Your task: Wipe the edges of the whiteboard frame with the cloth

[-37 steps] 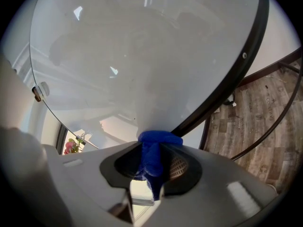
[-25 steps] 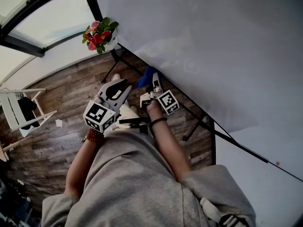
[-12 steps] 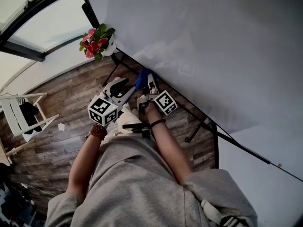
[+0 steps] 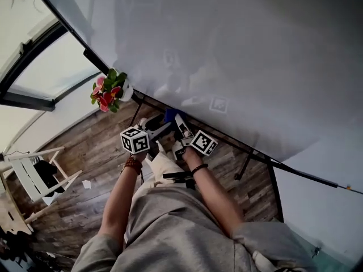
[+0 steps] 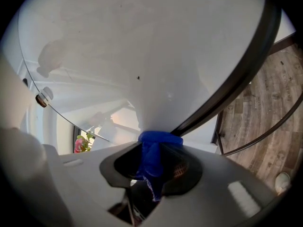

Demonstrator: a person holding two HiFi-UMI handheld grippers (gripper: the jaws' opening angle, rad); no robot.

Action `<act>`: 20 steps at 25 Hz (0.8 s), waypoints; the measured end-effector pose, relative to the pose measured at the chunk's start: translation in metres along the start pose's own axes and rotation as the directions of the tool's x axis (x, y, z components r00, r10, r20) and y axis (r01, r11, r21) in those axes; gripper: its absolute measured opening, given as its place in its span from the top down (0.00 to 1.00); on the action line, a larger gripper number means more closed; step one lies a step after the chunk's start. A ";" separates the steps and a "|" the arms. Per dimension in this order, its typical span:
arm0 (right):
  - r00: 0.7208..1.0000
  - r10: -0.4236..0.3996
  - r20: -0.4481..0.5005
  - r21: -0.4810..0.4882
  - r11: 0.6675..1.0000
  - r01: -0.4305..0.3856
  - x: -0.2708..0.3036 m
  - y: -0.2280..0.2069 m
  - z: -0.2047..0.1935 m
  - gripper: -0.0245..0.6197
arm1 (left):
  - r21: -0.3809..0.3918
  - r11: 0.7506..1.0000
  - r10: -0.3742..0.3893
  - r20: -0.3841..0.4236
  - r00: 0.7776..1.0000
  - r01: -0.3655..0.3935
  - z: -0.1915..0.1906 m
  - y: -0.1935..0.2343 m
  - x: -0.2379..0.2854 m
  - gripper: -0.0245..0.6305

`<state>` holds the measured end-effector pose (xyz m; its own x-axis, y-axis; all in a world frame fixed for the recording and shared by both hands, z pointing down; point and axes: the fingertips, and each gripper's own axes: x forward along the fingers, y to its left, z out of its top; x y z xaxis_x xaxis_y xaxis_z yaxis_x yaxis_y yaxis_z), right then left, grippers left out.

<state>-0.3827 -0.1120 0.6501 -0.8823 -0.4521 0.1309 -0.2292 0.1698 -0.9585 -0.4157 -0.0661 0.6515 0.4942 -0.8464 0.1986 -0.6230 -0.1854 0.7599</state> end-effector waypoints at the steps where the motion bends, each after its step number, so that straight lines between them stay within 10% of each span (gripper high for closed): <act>1: 1.000 0.006 -0.010 0.010 1.000 -0.006 0.000 0.000 0.000 0.78 | -0.033 0.999 -0.030 -0.006 1.000 0.030 -0.002 0.001 0.005 0.56; 9: 0.990 0.067 -0.126 0.093 0.994 -0.056 -0.002 0.001 0.000 0.77 | -0.206 0.952 -0.232 -0.001 0.973 0.227 -0.007 -0.007 0.023 0.62; 20: 0.972 -0.034 -0.231 0.016 0.999 0.038 -0.012 -0.005 0.004 0.77 | -0.100 0.991 -0.103 -0.111 0.988 0.092 -0.010 -0.005 0.030 0.76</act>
<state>-0.3692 -0.1109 0.6527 -0.9453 -0.2427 0.2181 -0.2562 0.1381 -0.9567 -0.3919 -0.0858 0.6601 0.6199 -0.7621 0.1870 -0.5113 -0.2115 0.8330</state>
